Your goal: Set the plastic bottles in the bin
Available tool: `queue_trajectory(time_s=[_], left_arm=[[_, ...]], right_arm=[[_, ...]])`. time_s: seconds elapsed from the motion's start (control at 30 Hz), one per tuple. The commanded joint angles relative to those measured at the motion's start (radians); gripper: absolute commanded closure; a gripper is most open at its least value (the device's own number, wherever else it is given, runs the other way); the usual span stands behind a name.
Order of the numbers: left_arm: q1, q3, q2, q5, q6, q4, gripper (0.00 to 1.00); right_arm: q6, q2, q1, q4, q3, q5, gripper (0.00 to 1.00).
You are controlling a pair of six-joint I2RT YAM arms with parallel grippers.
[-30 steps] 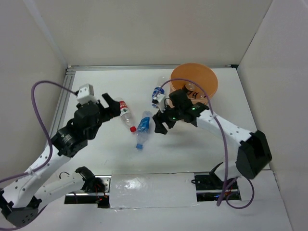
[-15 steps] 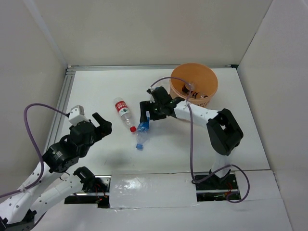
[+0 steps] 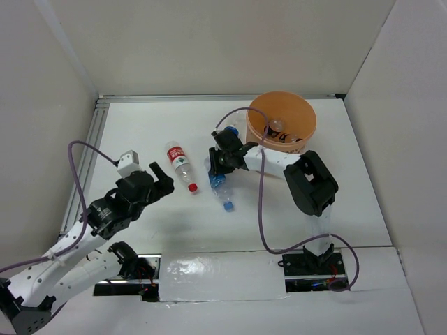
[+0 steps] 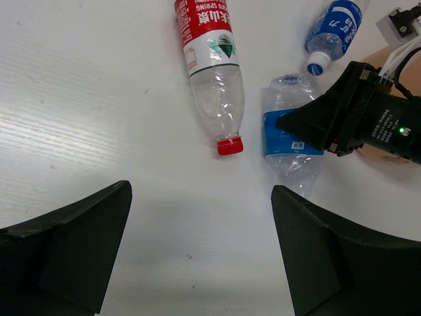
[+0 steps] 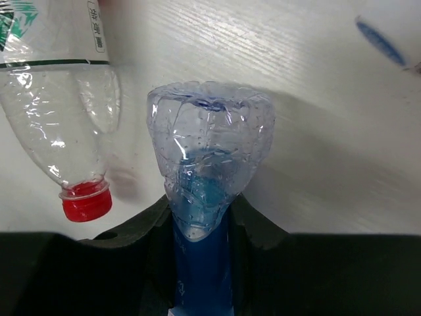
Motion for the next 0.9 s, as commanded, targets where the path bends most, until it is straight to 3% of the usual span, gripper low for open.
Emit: queue_trajectory(time_s=[0.0, 0.23, 0.43, 0.63, 0.87], left_arm=[[0.008, -0.032, 0.058, 0.009, 0.011, 0.12, 0.0], [0.123, -0.029, 0.28, 0.158, 0.032, 0.31, 0.0], [0.198, 0.033, 0.458, 0.202, 0.054, 0.395, 0.0], [0.258, 0.091, 0.633, 0.241, 0.124, 0.484, 0.0], [0.278, 0.2, 0.777, 0.273, 0.204, 0.53, 0.0]], right_arm=[[-0.099, -0.105, 0.029, 0.01, 0.017, 0.083, 0.73], [-0.38, -0.298, 0.086, -0.059, 0.075, -0.056, 0.76], [-0.513, -0.397, 0.076, -0.061, 0.151, -0.047, 0.77], [-0.568, -0.444, -0.107, 0.052, 0.261, -0.032, 0.77], [-0.501, -0.444, -0.397, 0.157, 0.344, -0.257, 0.74]])
